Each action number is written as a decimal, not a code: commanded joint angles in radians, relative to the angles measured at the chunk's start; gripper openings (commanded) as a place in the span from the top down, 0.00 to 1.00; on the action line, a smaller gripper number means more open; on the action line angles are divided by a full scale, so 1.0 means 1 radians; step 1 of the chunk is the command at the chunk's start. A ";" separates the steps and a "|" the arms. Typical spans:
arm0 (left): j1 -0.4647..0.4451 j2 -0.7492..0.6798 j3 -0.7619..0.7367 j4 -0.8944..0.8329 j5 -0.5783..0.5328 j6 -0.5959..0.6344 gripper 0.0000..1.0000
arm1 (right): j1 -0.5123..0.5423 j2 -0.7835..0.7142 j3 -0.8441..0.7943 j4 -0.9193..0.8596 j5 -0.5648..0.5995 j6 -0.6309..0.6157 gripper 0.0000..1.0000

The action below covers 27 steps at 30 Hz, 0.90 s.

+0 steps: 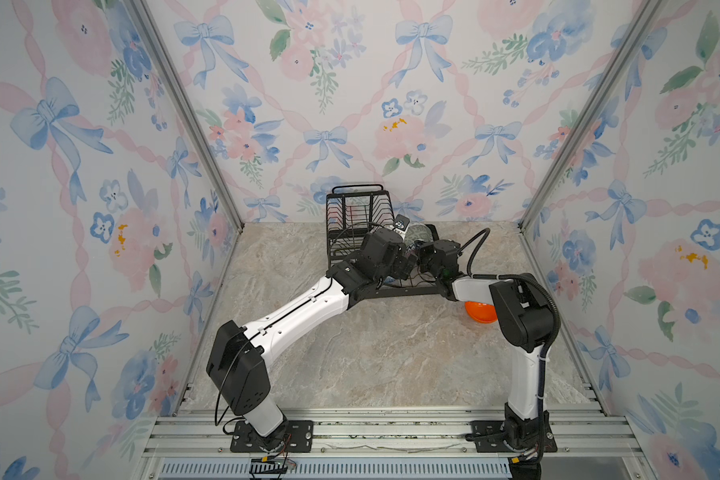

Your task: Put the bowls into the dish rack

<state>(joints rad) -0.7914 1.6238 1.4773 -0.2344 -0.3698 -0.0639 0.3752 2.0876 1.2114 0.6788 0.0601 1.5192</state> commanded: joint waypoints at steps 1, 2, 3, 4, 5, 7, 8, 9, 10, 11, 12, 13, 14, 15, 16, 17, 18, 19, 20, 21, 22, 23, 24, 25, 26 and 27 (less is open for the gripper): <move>-0.002 -0.026 -0.007 -0.002 -0.009 -0.003 0.02 | 0.004 0.026 0.005 -0.072 -0.013 -0.019 0.74; 0.000 -0.026 -0.007 -0.002 -0.009 -0.002 0.02 | 0.003 0.026 0.006 -0.069 -0.015 -0.019 0.73; 0.000 -0.027 -0.006 -0.003 -0.008 -0.001 0.02 | 0.003 0.028 0.007 -0.068 -0.017 -0.023 0.72; 0.000 -0.027 -0.006 -0.002 -0.008 -0.002 0.02 | 0.001 0.028 0.009 -0.073 -0.018 -0.026 0.70; 0.001 -0.028 -0.008 -0.002 -0.008 0.001 0.02 | 0.001 0.028 0.012 -0.074 -0.020 -0.029 0.69; 0.001 -0.030 -0.010 -0.003 -0.007 0.001 0.02 | 0.001 0.028 0.015 -0.076 -0.024 -0.035 0.67; 0.003 -0.030 -0.009 -0.003 -0.006 0.001 0.02 | 0.000 0.028 0.018 -0.078 -0.026 -0.039 0.66; 0.003 -0.029 -0.010 -0.003 -0.006 0.000 0.02 | 0.001 0.027 0.019 -0.079 -0.027 -0.042 0.65; 0.004 -0.030 -0.011 -0.002 -0.004 -0.002 0.02 | 0.001 0.026 0.020 -0.079 -0.031 -0.042 0.64; 0.003 -0.027 -0.011 -0.002 -0.003 -0.004 0.02 | 0.000 0.025 0.023 -0.079 -0.035 -0.047 0.63; 0.003 -0.027 -0.009 -0.003 -0.001 -0.006 0.02 | -0.001 0.024 0.026 -0.080 -0.040 -0.052 0.62; 0.003 -0.026 -0.009 -0.002 -0.001 -0.006 0.02 | -0.002 0.025 0.028 -0.080 -0.046 -0.057 0.62; 0.003 -0.025 -0.009 -0.003 0.000 -0.005 0.02 | -0.002 0.022 0.027 -0.082 -0.047 -0.063 0.60; 0.003 -0.024 -0.009 -0.003 0.000 -0.006 0.02 | -0.003 0.018 0.027 -0.084 -0.048 -0.069 0.58; 0.003 -0.024 -0.009 -0.003 0.000 -0.005 0.02 | -0.004 0.016 0.029 -0.086 -0.048 -0.074 0.57; 0.003 -0.024 -0.008 -0.002 0.000 -0.006 0.02 | -0.003 0.013 0.030 -0.090 -0.048 -0.079 0.55; 0.003 -0.023 -0.008 -0.003 -0.001 -0.006 0.02 | -0.005 0.010 0.032 -0.095 -0.049 -0.084 0.54; 0.003 -0.023 -0.008 -0.002 0.000 -0.005 0.02 | -0.005 0.008 0.033 -0.096 -0.049 -0.086 0.54; 0.003 -0.023 -0.008 -0.002 0.000 -0.004 0.02 | -0.007 0.008 0.037 -0.101 -0.051 -0.086 0.53; 0.003 -0.023 -0.009 -0.003 0.000 -0.005 0.02 | -0.009 0.009 0.040 -0.103 -0.055 -0.082 0.53; 0.004 -0.023 -0.010 -0.002 0.000 -0.006 0.02 | -0.011 0.008 0.040 -0.102 -0.056 -0.078 0.52; 0.003 -0.022 -0.010 -0.002 0.002 -0.007 0.02 | -0.012 0.008 0.040 -0.102 -0.057 -0.077 0.51; 0.003 -0.023 -0.009 -0.002 0.003 -0.008 0.02 | -0.013 0.005 0.040 -0.103 -0.056 -0.079 0.51; 0.003 -0.023 -0.009 -0.003 0.003 -0.008 0.02 | -0.016 0.004 0.039 -0.104 -0.057 -0.080 0.50; 0.003 -0.023 -0.009 -0.002 0.003 -0.008 0.02 | -0.015 0.002 0.042 -0.108 -0.058 -0.082 0.49; 0.003 -0.025 -0.011 -0.002 0.003 -0.008 0.02 | -0.018 0.000 0.042 -0.110 -0.059 -0.085 0.49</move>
<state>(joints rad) -0.7914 1.6238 1.4769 -0.2344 -0.3695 -0.0635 0.3664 2.0899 1.2304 0.6003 0.0071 1.4570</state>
